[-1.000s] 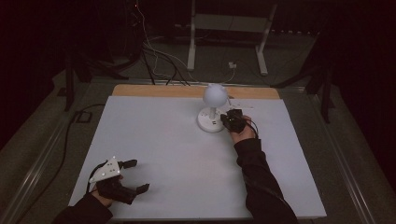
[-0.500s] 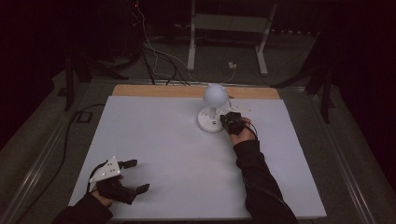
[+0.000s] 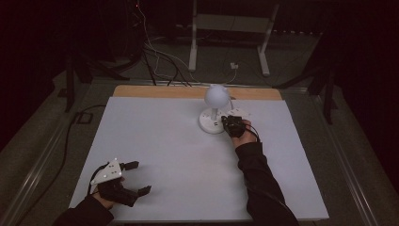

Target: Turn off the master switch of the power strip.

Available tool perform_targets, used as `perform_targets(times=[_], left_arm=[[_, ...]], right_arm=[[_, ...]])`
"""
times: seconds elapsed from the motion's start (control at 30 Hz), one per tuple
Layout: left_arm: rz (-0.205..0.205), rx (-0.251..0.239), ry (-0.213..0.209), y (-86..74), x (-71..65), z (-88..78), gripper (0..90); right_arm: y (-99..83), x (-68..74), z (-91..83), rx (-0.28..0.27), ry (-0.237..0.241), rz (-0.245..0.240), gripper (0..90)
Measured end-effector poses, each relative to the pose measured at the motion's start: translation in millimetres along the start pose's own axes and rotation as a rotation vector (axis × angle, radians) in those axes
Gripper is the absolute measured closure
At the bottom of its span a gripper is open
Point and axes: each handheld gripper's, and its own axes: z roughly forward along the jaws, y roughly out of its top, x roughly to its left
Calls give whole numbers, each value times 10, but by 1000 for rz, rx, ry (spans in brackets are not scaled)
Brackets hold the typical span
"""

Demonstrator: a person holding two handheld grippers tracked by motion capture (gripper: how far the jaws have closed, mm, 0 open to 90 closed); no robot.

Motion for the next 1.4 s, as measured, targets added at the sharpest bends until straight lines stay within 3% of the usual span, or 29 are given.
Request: perform_targets(times=[0.2, 0.73, 0.83, 0.93, 1.03, 1.2, 1.4], left_arm=[[0, -3, -2, 2, -2, 1, 3], [6, 0, -2, 3, -4, -1, 3], [2, -6, -3, 3, -1, -5, 3], [7, -5, -2, 4, -3, -7, 3], [5, -6, -3, 3, -3, -6, 3], [1, -9, -2, 4, 0, -8, 3], [3, -4, -1, 3, -1, -4, 3]], right_arm=[[-6, 78, 1, -2, -53, -61, 900], [-6, 94, 10, 8, -67, -47, 900], [2, 70, 9, 11, -51, -40, 900], [0, 95, 11, 9, -67, -58, 900], [10, 92, 9, 17, -69, -39, 900], [21, 121, 13, 23, -87, -48, 900], [29, 109, 11, 28, -79, -48, 900]])
